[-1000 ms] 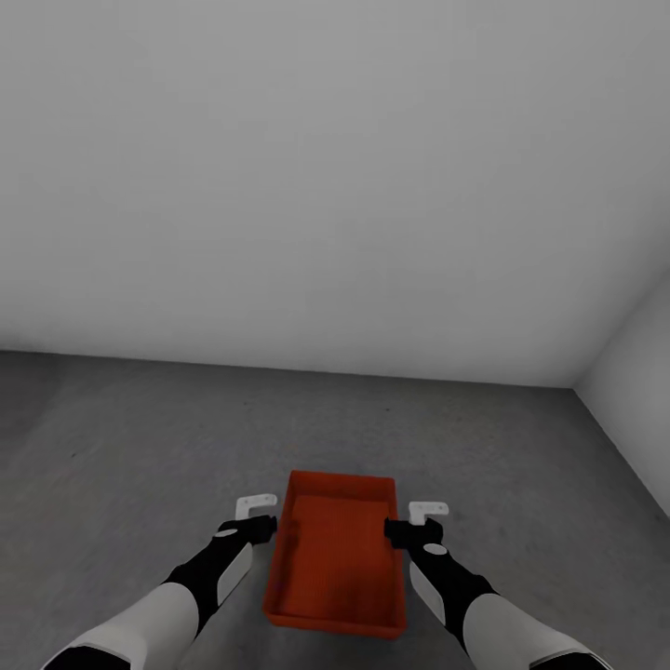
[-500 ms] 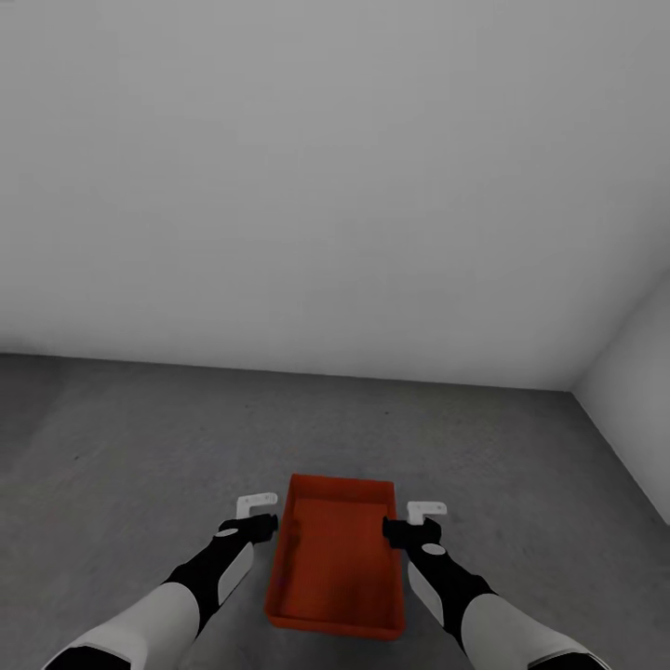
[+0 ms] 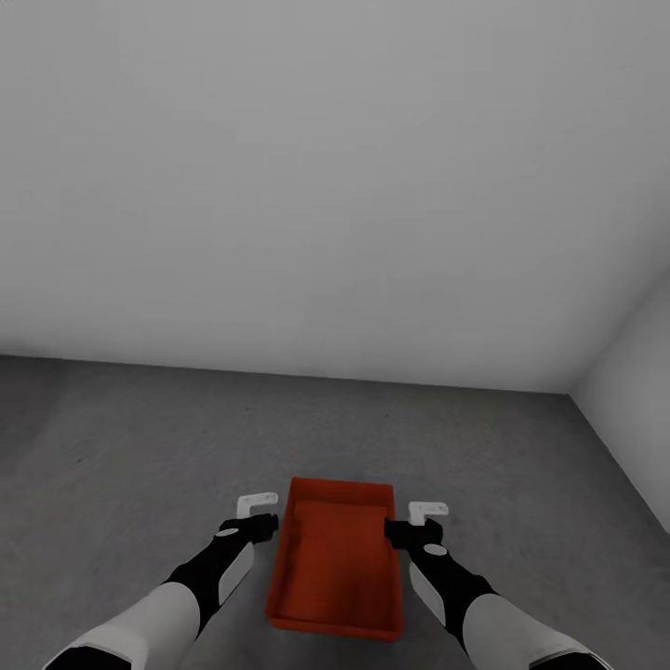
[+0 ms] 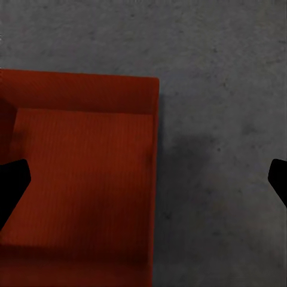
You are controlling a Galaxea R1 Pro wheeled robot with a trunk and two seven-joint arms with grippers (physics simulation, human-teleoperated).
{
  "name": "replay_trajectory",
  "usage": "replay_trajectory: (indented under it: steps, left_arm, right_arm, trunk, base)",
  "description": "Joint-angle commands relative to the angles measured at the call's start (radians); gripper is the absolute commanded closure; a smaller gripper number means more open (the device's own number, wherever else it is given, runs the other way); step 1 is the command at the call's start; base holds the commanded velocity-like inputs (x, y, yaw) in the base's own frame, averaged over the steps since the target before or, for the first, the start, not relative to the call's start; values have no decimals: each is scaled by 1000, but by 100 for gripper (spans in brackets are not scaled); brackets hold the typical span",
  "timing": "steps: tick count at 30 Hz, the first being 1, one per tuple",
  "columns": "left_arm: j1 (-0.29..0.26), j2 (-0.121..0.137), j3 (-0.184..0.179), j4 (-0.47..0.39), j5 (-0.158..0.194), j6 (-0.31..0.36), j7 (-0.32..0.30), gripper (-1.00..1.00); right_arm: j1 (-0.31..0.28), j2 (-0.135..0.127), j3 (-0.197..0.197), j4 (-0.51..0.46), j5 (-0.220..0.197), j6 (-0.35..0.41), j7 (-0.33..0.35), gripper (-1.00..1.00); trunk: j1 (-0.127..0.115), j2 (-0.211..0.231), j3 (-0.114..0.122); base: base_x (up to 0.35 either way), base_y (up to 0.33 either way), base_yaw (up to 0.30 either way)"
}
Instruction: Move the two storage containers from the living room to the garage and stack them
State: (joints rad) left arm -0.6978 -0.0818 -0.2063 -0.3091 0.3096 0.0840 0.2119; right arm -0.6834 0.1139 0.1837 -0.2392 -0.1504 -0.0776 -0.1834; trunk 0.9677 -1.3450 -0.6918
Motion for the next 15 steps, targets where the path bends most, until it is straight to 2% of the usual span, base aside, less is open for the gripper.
replay_trajectory:
  steps: [1, 15]
  left_arm:
    - [0, 1, -8, -3, 8, 5, 7, -100]
    - [0, 0, -8, -4, 8, 5, 7, -100]
  right_arm:
    - [-1, 0, 9, 1, -11, -4, -5, -100]
    - [-1, 1, 10, 1, -11, -5, -5, -100]
  trunk:
    - [-4, 7, 2]
    - [-58, 105, 46]
  base:
    - [0, 0, 0]
    - [0, 0, 0]
